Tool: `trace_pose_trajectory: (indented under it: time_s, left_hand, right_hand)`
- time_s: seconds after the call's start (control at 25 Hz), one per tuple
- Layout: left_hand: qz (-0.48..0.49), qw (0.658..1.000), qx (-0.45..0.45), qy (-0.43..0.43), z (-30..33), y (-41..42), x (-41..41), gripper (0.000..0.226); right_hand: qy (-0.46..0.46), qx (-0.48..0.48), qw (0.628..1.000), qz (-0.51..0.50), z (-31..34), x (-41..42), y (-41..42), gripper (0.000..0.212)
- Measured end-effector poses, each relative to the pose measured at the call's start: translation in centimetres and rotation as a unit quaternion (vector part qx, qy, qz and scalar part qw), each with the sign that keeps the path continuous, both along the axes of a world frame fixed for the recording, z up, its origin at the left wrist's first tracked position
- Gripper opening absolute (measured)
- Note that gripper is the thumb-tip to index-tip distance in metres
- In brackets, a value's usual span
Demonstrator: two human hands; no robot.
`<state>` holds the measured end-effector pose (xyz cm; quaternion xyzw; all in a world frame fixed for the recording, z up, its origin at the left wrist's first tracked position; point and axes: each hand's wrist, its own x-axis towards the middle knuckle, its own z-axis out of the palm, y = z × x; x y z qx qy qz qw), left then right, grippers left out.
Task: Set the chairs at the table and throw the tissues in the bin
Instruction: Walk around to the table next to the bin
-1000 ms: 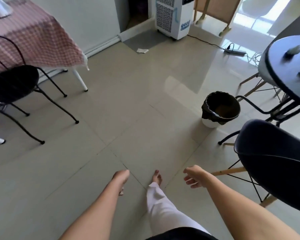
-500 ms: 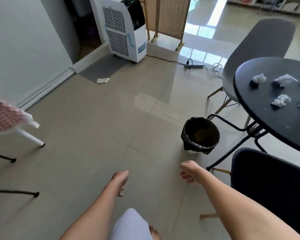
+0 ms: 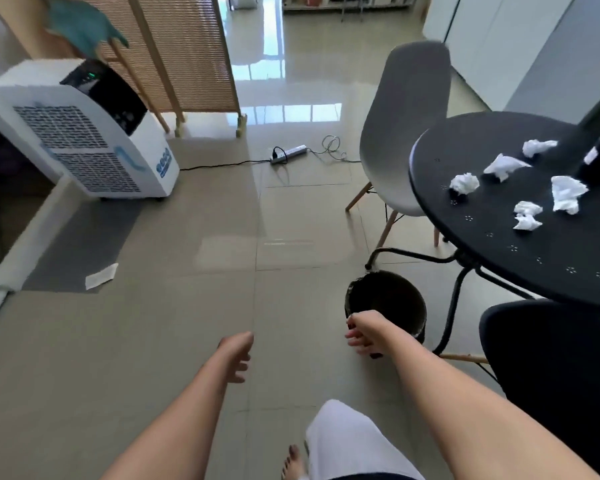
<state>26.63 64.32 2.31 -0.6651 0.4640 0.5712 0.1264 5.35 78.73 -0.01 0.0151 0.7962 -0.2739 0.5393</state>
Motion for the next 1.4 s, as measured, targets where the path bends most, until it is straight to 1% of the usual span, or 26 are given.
trace_pose_trajectory:
  time_s: [0.12, 0.24, 0.36, 0.48, 0.6, 0.72, 0.88, 0.96, 1.08, 1.16, 1.24, 1.32, 1.36, 1.4]
  left_hand:
    - [-0.073, 0.997, 0.010, 0.017, -0.7, -6.4, -5.1, 0.017]
    - [-0.135, 0.991, 0.004, 0.018, -1.5, -12.3, -10.6, 0.017]
    - [-0.194, 0.981, -0.001, 0.003, -1.3, -17.1, -15.9, 0.015]
    - [-0.266, 0.964, -0.006, 0.004, -0.8, -21.2, -22.2, 0.015]
    - [-0.345, 0.939, 0.011, 0.007, -0.3, -22.8, -28.8, 0.017]
    - [-0.427, 0.904, 0.019, 0.015, 0.2, -23.4, -35.3, 0.018]
    - [-0.539, 0.841, 0.022, 0.030, 1.6, -24.3, -43.2, 0.021]
    - [-0.588, 0.807, 0.026, 0.032, 2.6, -24.0, -46.1, 0.019]
    - [-0.632, 0.773, 0.015, 0.052, 4.2, -22.9, -50.5, 0.016]
    - [-0.657, 0.751, 0.010, 0.074, 5.1, -21.6, -53.8, 0.019]
    - [-0.683, 0.722, 0.000, 0.109, 5.7, -19.9, -57.3, 0.020]
    - [-0.697, 0.703, -0.010, 0.141, 6.4, -17.8, -60.4, 0.020]
    - [-0.721, 0.674, -0.036, 0.157, 6.1, -16.5, -62.3, 0.019]
    - [-0.734, 0.654, -0.076, 0.167, 6.4, -15.2, -64.0, 0.019]
  right_hand:
    - [-0.014, 0.004, 0.998, -0.059, -0.4, -3.1, -3.7, 0.018]
    - [-0.011, 0.009, 0.991, -0.133, -1.2, -7.2, -6.8, 0.038]
    - [-0.009, 0.010, 0.983, -0.181, -0.5, -10.7, -9.4, 0.040]
    - [-0.015, -0.009, 0.967, -0.255, 0.7, -13.8, -11.5, 0.039]
    - [-0.027, -0.027, 0.939, -0.341, 1.6, -16.2, -12.4, 0.041]
    - [-0.019, -0.033, 0.907, -0.419, 2.4, -18.0, -13.0, 0.042]
    - [0.010, -0.055, 0.837, -0.544, 3.6, -19.1, -13.7, 0.040]
    - [0.030, -0.055, 0.800, -0.596, 4.5, -19.0, -13.7, 0.040]
    - [0.063, -0.054, 0.751, -0.655, 5.8, -19.5, -13.0, 0.037]
    - [0.085, -0.053, 0.718, -0.689, 6.9, -20.1, -12.3, 0.036]
    - [0.107, -0.045, 0.692, -0.713, 7.5, -21.1, -11.0, 0.037]
    - [0.129, -0.043, 0.671, -0.729, 8.2, -22.4, -9.3, 0.039]
    - [0.142, -0.039, 0.668, -0.729, 8.5, -23.3, -8.3, 0.039]
    - [0.154, -0.034, 0.668, -0.727, 8.8, -24.4, -7.2, 0.038]
